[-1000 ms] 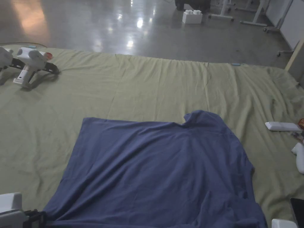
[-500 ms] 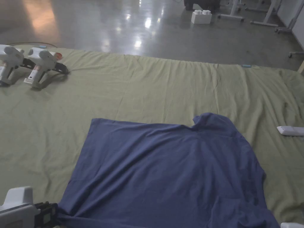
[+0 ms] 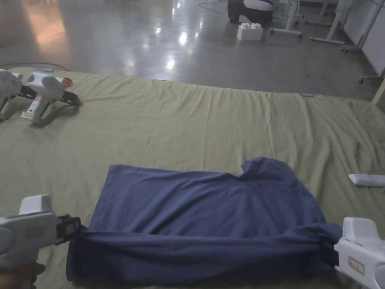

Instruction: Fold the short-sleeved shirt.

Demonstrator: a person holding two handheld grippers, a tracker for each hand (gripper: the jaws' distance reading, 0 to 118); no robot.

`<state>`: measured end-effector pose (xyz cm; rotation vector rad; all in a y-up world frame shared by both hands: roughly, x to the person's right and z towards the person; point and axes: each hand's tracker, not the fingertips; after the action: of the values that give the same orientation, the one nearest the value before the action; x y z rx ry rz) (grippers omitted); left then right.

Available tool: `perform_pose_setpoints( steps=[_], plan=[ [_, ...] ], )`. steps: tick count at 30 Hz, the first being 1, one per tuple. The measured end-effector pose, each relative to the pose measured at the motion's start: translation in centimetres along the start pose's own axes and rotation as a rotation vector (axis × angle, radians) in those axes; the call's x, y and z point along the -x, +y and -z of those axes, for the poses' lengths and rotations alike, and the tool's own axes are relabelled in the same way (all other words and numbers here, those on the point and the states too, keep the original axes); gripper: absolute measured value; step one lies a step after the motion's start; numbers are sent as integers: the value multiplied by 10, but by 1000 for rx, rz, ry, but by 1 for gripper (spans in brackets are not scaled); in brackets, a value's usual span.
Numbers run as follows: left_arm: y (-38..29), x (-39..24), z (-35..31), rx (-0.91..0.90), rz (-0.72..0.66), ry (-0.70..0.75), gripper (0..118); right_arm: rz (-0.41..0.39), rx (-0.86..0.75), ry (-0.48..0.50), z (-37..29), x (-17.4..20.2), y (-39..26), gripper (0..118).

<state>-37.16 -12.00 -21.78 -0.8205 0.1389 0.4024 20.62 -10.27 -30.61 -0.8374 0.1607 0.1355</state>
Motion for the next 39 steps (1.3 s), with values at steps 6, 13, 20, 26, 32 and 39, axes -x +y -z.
perform_pose_setpoints(
  steps=[6,13,20,26,32,39],
  plan=[
    [38,-9,37,-28,6,3,1,47,8,-2,41,-7,30,7],
    [57,-28,76,-10,111,27,1,51,103,-22,80,-10,26,8],
    [47,-34,93,17,160,75,23,51,66,-58,80,-6,16,30],
    [36,-47,61,-69,202,57,69,46,-147,-42,43,6,17,74],
    [8,-87,8,-295,320,42,46,26,-433,-48,-6,47,15,72],
    [-27,-122,-40,-561,328,82,0,38,-680,-62,-49,92,-3,4]
  ],
)
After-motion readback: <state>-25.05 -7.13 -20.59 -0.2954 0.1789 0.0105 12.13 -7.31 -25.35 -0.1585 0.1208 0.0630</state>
